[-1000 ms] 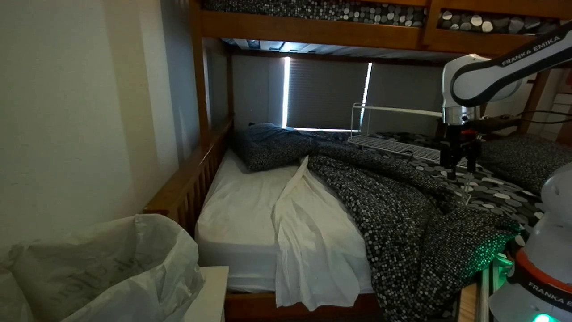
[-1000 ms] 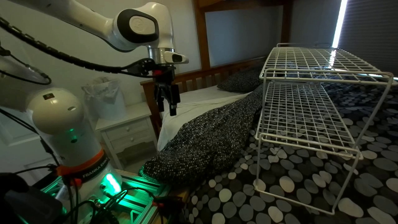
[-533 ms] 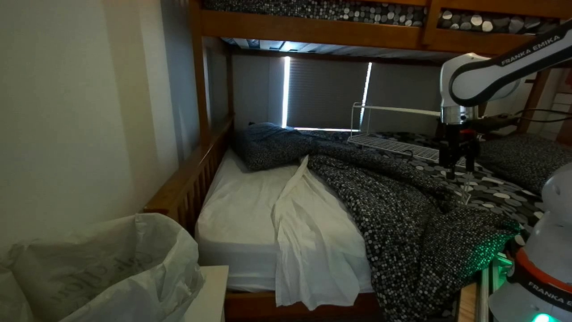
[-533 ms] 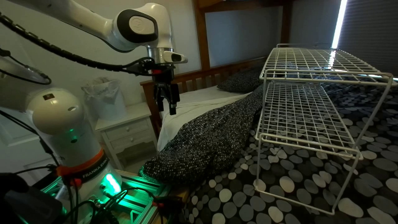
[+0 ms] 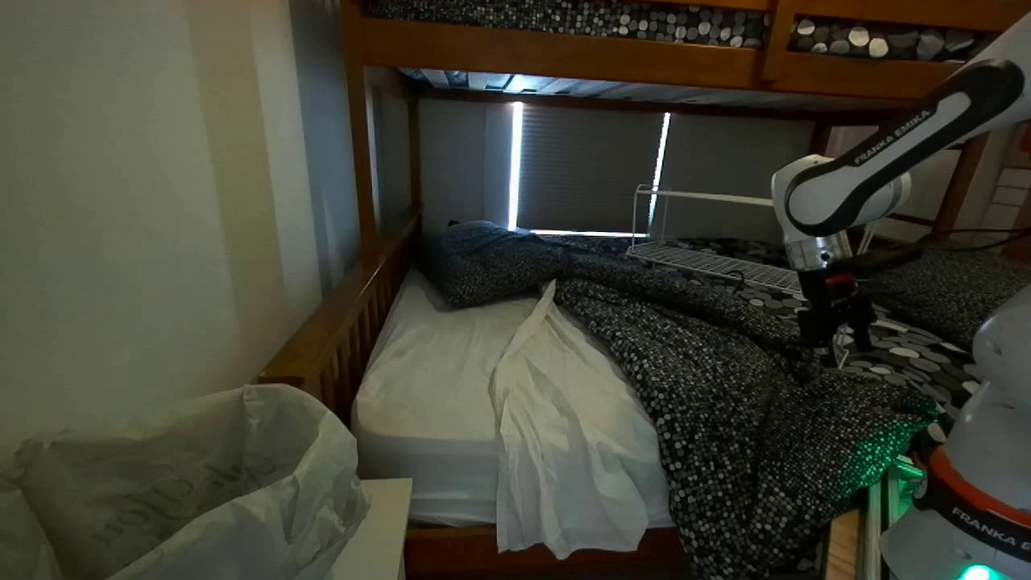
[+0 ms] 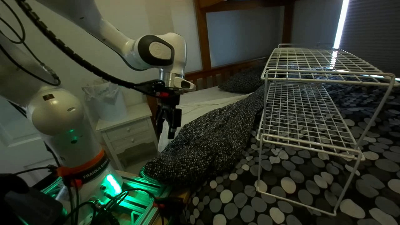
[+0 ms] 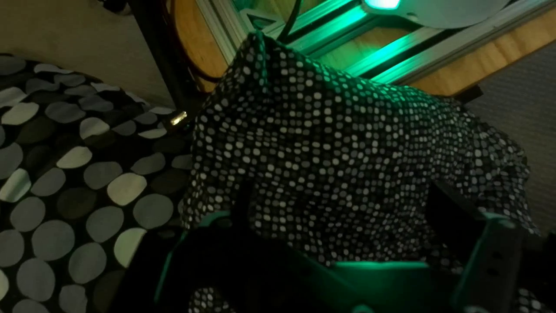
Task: Pull the black blanket to cover the top left side of the bed
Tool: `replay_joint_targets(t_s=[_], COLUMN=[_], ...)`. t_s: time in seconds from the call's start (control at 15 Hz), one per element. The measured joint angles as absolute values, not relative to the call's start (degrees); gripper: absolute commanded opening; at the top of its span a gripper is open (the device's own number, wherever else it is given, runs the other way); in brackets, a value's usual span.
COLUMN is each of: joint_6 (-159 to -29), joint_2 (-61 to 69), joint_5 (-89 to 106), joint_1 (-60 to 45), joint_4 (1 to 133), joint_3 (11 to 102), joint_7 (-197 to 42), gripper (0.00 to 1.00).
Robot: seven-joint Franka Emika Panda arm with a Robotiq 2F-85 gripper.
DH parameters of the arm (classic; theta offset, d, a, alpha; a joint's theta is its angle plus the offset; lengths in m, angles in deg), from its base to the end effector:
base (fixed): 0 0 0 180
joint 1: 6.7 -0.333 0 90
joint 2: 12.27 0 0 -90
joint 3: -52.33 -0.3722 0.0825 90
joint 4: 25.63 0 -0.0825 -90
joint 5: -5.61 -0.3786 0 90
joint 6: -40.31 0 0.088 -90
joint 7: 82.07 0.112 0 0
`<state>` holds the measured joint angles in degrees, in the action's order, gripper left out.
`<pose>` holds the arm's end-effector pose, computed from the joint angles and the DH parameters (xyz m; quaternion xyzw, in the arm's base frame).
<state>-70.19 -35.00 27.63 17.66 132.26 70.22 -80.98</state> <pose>0.2030 -0.2166 0.3546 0.9429 -0.2361 -0.2335 0.0243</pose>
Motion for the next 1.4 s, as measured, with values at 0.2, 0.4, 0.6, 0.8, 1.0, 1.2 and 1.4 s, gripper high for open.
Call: replay_joint_targets(t_s=[0.2,0.4,0.6,0.8,1.0,1.2,1.4], joint_6=[-72.7,-75.1,-77.4,-81.6,-89.3,-95.7,-100.5], joint_2=[-29.8,-25.4,-21.6,-18.2,-15.0,-12.5,-11.8], joint_5=[31.8,36.9,40.9,42.2,40.3,34.3,27.6], joint_1=[19.1,21.0,22.3,22.9,23.0,23.0,22.7], joint_4=[132.2,132.1,132.0,131.8,131.8,131.8,131.8], joint_3=[71.5,73.2,75.2,77.1,79.0,79.7,79.7], joint_7=[-80.8,-79.8,-78.3,-76.1,-75.6,-76.7,-79.6], gripper=[1.00,1.00,1.00,1.00,0.66,0.41,0.18])
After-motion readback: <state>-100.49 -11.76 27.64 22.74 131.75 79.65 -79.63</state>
